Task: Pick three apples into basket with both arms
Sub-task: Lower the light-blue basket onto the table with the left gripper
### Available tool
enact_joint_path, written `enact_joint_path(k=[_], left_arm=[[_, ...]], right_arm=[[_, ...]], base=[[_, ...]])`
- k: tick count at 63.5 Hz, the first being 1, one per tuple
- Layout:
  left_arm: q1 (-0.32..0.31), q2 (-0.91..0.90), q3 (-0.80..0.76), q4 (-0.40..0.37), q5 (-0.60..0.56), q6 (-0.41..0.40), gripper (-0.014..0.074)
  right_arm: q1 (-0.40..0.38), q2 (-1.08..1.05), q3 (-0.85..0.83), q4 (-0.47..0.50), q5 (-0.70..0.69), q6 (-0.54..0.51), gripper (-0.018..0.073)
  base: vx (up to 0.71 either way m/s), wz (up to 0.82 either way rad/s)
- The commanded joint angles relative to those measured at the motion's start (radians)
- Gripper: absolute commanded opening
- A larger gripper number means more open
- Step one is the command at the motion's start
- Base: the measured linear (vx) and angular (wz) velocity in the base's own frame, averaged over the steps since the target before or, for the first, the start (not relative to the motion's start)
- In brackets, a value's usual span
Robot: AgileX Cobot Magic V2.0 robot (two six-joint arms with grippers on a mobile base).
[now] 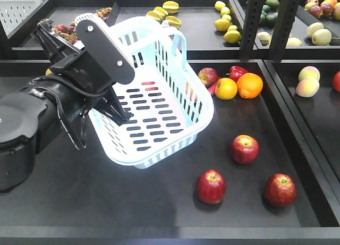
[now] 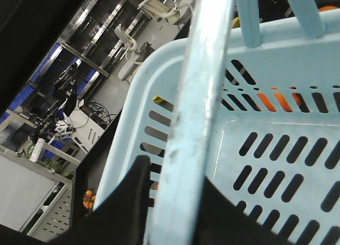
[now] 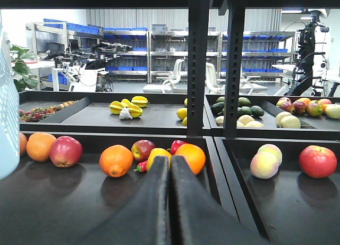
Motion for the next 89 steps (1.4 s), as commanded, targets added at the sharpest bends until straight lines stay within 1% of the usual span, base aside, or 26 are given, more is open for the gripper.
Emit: enact_joint_path(k=[1, 36, 43, 47, 53, 60, 69, 81, 89], left_arm=[[-0.001, -0.038, -0.033, 0.045, -0.023, -0.007, -0.0006], [-0.001, -0.038, -0.033, 0.044, -0.029, -0.007, -0.0006], [-0.001, -0.038, -0.033, 0.030, -0.049, -0.007, -0.0006], [0.010, -0.038, -0.033, 0.017, -0.046, -0.007, -0.0006], [0.052, -0.038, -0.033, -0.001, -0.008, -0.008, -0.0006], [0.126, -0.038, -0.033, -0.025, 0.083, -0.007, -0.0006], [0.244, -0.037, -0.033, -0.024, 0.290, -0.007, -0.0006], [0.416, -0.011, -0.033, -0.024, 0.520, -0.007, -0.0006], [0.511, 0.029, -0.033, 0.005, 0.675, -0.007, -0.0006]], right_arm=[[-0.007, 0.001, 0.012, -0.009, -0.075, 0.000, -0.0009], [-0.007, 0.001, 0.012, -0.009, -0.075, 0.000, -0.0009], [-0.007, 0.001, 0.012, -0.009, -0.075, 0.000, -0.0009], [-0.007, 0.001, 0.012, -0.009, -0.075, 0.000, -0.0009], [-0.007, 0.001, 0.012, -0.009, -0.075, 0.000, -0.0009], [-0.007, 0.001, 0.012, -0.009, -0.075, 0.000, -0.0009], [-0.007, 0.001, 0.012, -0.009, -0.075, 0.000, -0.0009], [-0.007, 0.001, 0.012, -0.009, -0.075, 0.000, -0.0009], [-0.007, 0.001, 0.012, -0.009, -0.075, 0.000, -0.0009]], base=[[0.00, 0.00], [0.00, 0.00], [0.00, 0.00], [0.00, 0.00], [0.00, 0.00], [0.00, 0.00], [0.00, 0.00], [0.00, 0.00], [0.00, 0.00]])
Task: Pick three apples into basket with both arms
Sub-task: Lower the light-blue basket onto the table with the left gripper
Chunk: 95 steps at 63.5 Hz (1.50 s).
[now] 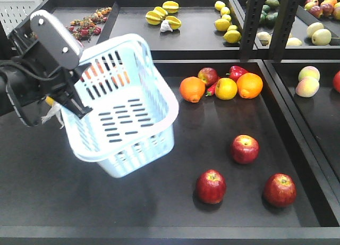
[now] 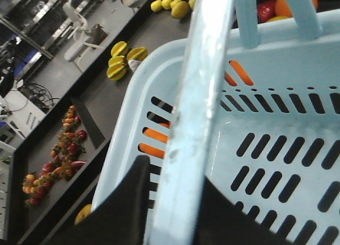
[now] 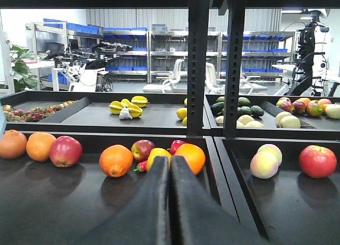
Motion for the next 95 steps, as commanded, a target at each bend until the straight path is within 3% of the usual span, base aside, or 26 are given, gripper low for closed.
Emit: enact_joint_path(k=[1, 15, 23, 27, 43, 71, 80, 95], left_arm=[[0.065, -0.003, -0.033, 0.019, 0.118, -0.007, -0.0006], [0.170, 0.076, -0.037, 0.156, 0.263, -0.007, -0.0003], [0.173, 0.126, -0.066, 0.272, 0.266, -0.007, 0.0001], [0.172, 0.156, -0.089, 0.291, 0.270, -0.007, 0.0001], [0.172, 0.296, -0.214, 0.290, 0.372, -0.007, 0.0003], [0.172, 0.477, -0.369, 0.262, 0.452, -0.007, 0.0003], [0.172, 0.511, -0.372, 0.217, 0.447, -0.007, 0.0004], [0.172, 0.536, -0.373, 0.219, 0.415, -0.007, 0.0015]], right_arm=[[-0.007, 0.001, 0.012, -0.009, -0.075, 0.000, -0.0009], [-0.007, 0.001, 0.012, -0.009, -0.075, 0.000, -0.0009], [-0.007, 0.001, 0.012, -0.009, -0.075, 0.000, -0.0009], [-0.007, 0.001, 0.012, -0.009, -0.075, 0.000, -0.0009], [-0.007, 0.001, 0.012, -0.009, -0.075, 0.000, -0.0009], [-0.007, 0.001, 0.012, -0.009, -0.075, 0.000, -0.0009], [-0.007, 0.001, 0.012, -0.009, -0.075, 0.000, -0.0009], [-0.007, 0.001, 0.012, -0.009, -0.075, 0.000, -0.0009]], base=[[0.00, 0.00], [0.00, 0.00], [0.00, 0.00], [0.00, 0.00], [0.00, 0.00], [0.00, 0.00], [0.00, 0.00], [0.00, 0.00]])
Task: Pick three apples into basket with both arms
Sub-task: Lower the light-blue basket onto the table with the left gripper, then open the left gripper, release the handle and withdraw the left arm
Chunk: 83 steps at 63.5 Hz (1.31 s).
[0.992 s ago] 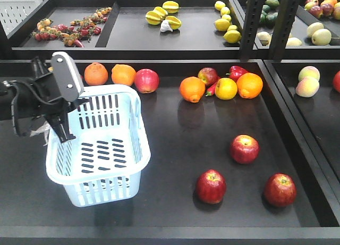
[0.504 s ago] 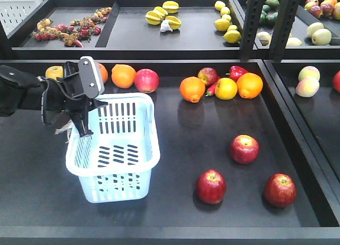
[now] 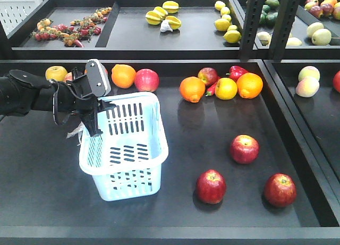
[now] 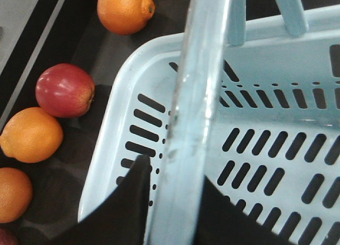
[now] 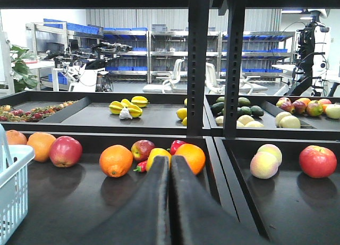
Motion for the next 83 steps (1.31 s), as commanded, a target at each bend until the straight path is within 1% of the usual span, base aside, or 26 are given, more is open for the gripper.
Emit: enact_joint_path(k=[1, 5, 11, 15, 20, 25, 30, 42, 46, 50, 57, 64, 71, 75, 78, 83], left_arm=[[0.000, -0.036, -0.025, -0.035, -0.011, -0.008, 0.0017], [0.000, -0.036, -0.029, -0.035, 0.000, -0.008, 0.0031], [0.000, -0.037, -0.030, -0.034, 0.037, -0.008, 0.0081], [0.000, -0.037, -0.030, -0.025, 0.077, -0.008, 0.0131], [0.000, -0.037, -0.030, 0.018, 0.141, -0.008, 0.0219], [0.000, -0.037, -0.030, 0.056, 0.181, -0.008, 0.0296], [0.000, -0.037, -0.030, 0.070, 0.192, -0.008, 0.0367], [0.000, -0.039, -0.030, 0.070, 0.204, -0.008, 0.0553], [0.000, -0.039, -0.030, 0.070, 0.190, -0.008, 0.0614], [0.000, -0.041, -0.030, 0.069, 0.171, -0.008, 0.0653], [0.000, -0.055, -0.030, 0.066, 0.138, -0.008, 0.0693], [0.000, -0.093, -0.030, 0.062, 0.136, -0.009, 0.0695], [0.000, -0.144, -0.030, 0.062, 0.157, -0.022, 0.0692], [0.000, -0.171, -0.030, 0.065, 0.167, -0.059, 0.0689], [0.000, -0.196, -0.030, 0.078, 0.177, -0.103, 0.0685], [0.000, -0.239, -0.030, 0.133, 0.185, -0.205, 0.0680]], right_arm=[[-0.007, 0.001, 0.012, -0.009, -0.075, 0.000, -0.0009], [-0.007, 0.001, 0.012, -0.009, -0.075, 0.000, -0.0009], [-0.007, 0.001, 0.012, -0.009, -0.075, 0.000, -0.0009], [-0.007, 0.001, 0.012, -0.009, -0.075, 0.000, -0.0009], [-0.007, 0.001, 0.012, -0.009, -0.075, 0.000, -0.0009], [-0.007, 0.001, 0.012, -0.009, -0.075, 0.000, -0.0009], [-0.007, 0.001, 0.012, -0.009, -0.075, 0.000, -0.0009], [-0.007, 0.001, 0.012, -0.009, -0.075, 0.000, -0.0009], [-0.007, 0.001, 0.012, -0.009, -0.075, 0.000, -0.0009], [-0.007, 0.001, 0.012, -0.009, -0.075, 0.000, -0.0009], [-0.007, 0.001, 0.012, -0.009, -0.075, 0.000, -0.0009], [-0.007, 0.001, 0.012, -0.009, -0.075, 0.000, -0.0009], [-0.007, 0.001, 0.012, -0.009, -0.075, 0.000, -0.0009], [-0.007, 0.001, 0.012, -0.009, -0.075, 0.000, -0.0009], [-0.007, 0.001, 0.012, -0.009, -0.075, 0.000, -0.0009], [-0.007, 0.001, 0.012, -0.009, -0.075, 0.000, -0.0009]], base=[[0.00, 0.00], [0.00, 0.00], [0.00, 0.00], [0.00, 0.00], [0.00, 0.00], [0.00, 0.00], [0.00, 0.00], [0.00, 0.00], [0.00, 0.00], [0.00, 0.00], [0.00, 0.00], [0.00, 0.00], [0.00, 0.00], [0.00, 0.00], [0.00, 0.00], [0.00, 0.00]])
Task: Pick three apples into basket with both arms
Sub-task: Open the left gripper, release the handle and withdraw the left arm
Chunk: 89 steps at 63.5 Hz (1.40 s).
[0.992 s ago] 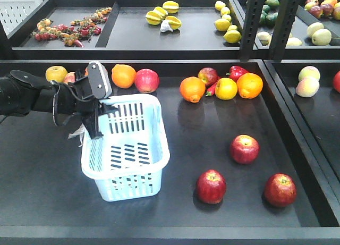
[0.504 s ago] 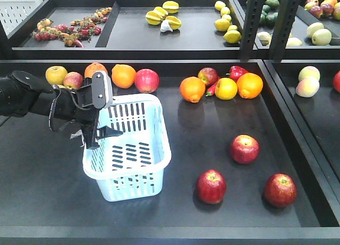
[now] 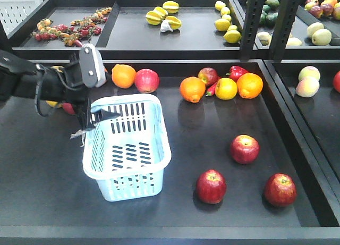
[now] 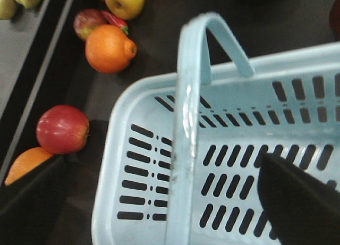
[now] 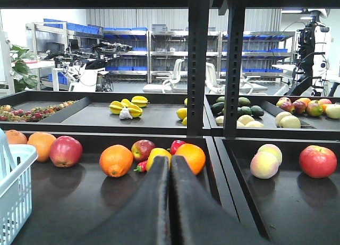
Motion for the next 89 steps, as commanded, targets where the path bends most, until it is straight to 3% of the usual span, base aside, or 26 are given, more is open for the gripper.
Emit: enact_joint_path(k=[1, 18, 35, 41, 56, 69, 89], left_arm=[[-0.004, -0.105, -0.027, 0.020, 0.014, -0.138, 0.0680], [0.009, -0.268, -0.027, 0.281, -0.009, -0.658, 0.0631], [0.118, -0.434, 0.046, 0.290, -0.093, -1.029, 0.0594], [0.129, -0.501, 0.095, 0.290, -0.166, -1.113, 0.0594], [0.128, -0.672, 0.253, 0.291, -0.200, -1.252, 0.0594], [0.128, -0.843, 0.485, 0.291, -0.338, -1.270, 0.0594], [0.128, -1.041, 0.707, 0.291, -0.418, -1.285, 0.0594]], right_arm=[[-0.007, 0.001, 0.012, -0.009, -0.075, 0.000, -0.0009], [-0.007, 0.001, 0.012, -0.009, -0.075, 0.000, -0.0009], [-0.007, 0.001, 0.012, -0.009, -0.075, 0.000, -0.0009], [-0.007, 0.001, 0.012, -0.009, -0.075, 0.000, -0.0009], [-0.007, 0.001, 0.012, -0.009, -0.075, 0.000, -0.0009], [-0.007, 0.001, 0.012, -0.009, -0.075, 0.000, -0.0009], [-0.007, 0.001, 0.012, -0.009, -0.080, 0.000, -0.0009]], base=[[0.00, 0.00], [0.00, 0.00], [0.00, 0.00], [0.00, 0.00], [0.00, 0.00], [0.00, 0.00], [0.00, 0.00]])
